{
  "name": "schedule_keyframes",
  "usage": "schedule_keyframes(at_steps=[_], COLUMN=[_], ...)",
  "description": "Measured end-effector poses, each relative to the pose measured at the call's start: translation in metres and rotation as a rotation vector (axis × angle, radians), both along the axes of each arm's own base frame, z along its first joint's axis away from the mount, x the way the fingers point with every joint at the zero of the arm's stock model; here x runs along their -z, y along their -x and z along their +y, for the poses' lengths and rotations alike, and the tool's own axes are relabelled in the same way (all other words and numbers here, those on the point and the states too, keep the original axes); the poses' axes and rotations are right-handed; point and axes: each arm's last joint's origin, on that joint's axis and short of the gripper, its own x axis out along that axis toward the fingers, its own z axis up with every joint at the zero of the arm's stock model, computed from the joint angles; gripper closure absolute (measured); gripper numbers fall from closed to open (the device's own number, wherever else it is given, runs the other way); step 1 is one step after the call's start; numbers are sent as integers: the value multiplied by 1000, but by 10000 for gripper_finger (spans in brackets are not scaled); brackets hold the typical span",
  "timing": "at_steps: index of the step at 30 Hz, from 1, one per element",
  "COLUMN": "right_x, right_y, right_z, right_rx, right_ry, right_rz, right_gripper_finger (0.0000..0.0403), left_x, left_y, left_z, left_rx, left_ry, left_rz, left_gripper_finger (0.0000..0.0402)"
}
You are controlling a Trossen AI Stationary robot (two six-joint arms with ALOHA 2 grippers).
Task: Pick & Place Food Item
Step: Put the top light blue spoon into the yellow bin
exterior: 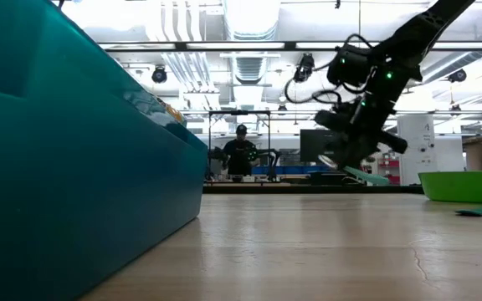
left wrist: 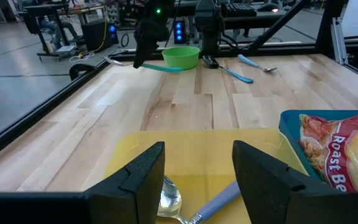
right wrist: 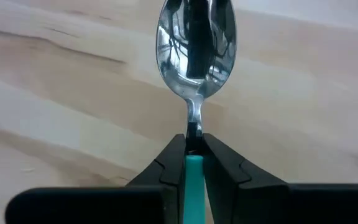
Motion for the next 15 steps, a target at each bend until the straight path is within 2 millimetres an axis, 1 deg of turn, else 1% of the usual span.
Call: schedule_keyframes(at_steps=[7, 15], right_x=[-14, -28], right_y=[-24, -47], right_z=[14, 32], right_rx=[-144, -242], right_ry=[123, 220], right_rz=[-167, -365], right_gripper_finger=[368, 368], left_x=[0, 0], left_y=[0, 0], left_z=[0, 0], left_rx=[-1, 0], left_ry=[0, 0], left_rz=[0, 0], left_gripper_finger=[212, 213])
